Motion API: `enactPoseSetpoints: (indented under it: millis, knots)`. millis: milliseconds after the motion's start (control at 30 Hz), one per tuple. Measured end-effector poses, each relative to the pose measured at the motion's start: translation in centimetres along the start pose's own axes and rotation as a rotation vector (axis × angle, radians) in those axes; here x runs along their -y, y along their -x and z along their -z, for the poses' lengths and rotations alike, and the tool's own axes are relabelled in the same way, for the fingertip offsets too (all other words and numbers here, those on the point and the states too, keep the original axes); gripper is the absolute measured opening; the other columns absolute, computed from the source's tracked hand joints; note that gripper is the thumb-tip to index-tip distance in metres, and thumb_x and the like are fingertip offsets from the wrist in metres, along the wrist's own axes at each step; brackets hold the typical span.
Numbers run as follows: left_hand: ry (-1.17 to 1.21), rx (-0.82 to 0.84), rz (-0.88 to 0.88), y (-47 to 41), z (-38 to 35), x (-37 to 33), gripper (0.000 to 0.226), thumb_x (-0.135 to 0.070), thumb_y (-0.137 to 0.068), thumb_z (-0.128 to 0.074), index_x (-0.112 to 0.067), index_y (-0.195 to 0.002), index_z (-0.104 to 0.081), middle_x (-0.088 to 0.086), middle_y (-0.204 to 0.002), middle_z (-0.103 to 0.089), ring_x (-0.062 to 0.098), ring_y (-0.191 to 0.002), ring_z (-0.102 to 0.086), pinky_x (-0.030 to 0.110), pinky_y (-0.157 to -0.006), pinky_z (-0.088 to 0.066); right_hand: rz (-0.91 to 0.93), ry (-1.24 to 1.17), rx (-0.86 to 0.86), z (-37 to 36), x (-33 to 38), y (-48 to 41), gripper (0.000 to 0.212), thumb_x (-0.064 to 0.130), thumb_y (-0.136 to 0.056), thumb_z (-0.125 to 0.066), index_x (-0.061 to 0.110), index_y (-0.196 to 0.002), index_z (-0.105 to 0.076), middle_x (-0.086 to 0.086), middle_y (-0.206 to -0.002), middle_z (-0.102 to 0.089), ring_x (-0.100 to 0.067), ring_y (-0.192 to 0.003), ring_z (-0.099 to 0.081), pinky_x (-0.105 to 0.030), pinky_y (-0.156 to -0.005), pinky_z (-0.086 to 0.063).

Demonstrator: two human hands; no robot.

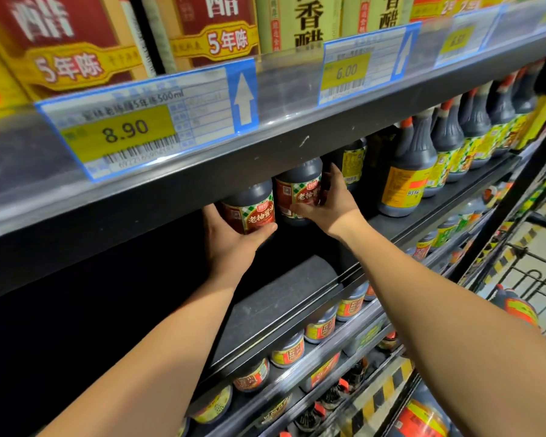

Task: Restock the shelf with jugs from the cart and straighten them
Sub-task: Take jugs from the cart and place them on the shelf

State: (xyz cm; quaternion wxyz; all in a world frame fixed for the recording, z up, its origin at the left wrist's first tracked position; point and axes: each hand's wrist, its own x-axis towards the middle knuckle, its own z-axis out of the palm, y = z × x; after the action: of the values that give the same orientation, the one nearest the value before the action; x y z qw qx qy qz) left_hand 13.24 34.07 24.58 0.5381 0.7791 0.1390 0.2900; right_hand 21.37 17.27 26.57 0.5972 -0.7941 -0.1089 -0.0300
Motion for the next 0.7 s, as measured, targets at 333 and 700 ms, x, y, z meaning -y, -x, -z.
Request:
enactPoseSetpoints:
  millis: [333,700]
  knots:
    - [0.012,0.083,-0.070,4.8,1.8,-0.6,0.086,-0.032,-0.068,-0.087,-0.034,-0.137,-0.037,-0.014,-0.121,-0.051,0.004,-0.108,-0.054,0.024,-0.086,-0.045,0.080,0.096,-0.208,2.7,-0.2,7.7,0.076,0.038,-0.076,-0.078,0.028,-0.137,-0.035,0.007,-0.132,-0.049,-0.010,-0.117,-0.052,-0.037,-0.099,-0.048]
    - [0.136,0.551,-0.215,12.0,-2.9,-3.1,0.061,-0.035,-0.078,-0.079,-0.028,-0.129,-0.047,-0.011,-0.118,-0.054,0.004,-0.108,-0.055,0.032,-0.091,-0.049,0.011,0.080,-0.483,8.0,-2.0,19.5,0.069,0.041,-0.077,-0.073,0.027,-0.137,-0.042,0.008,-0.124,-0.055,-0.008,-0.114,-0.055,-0.038,-0.097,-0.049]
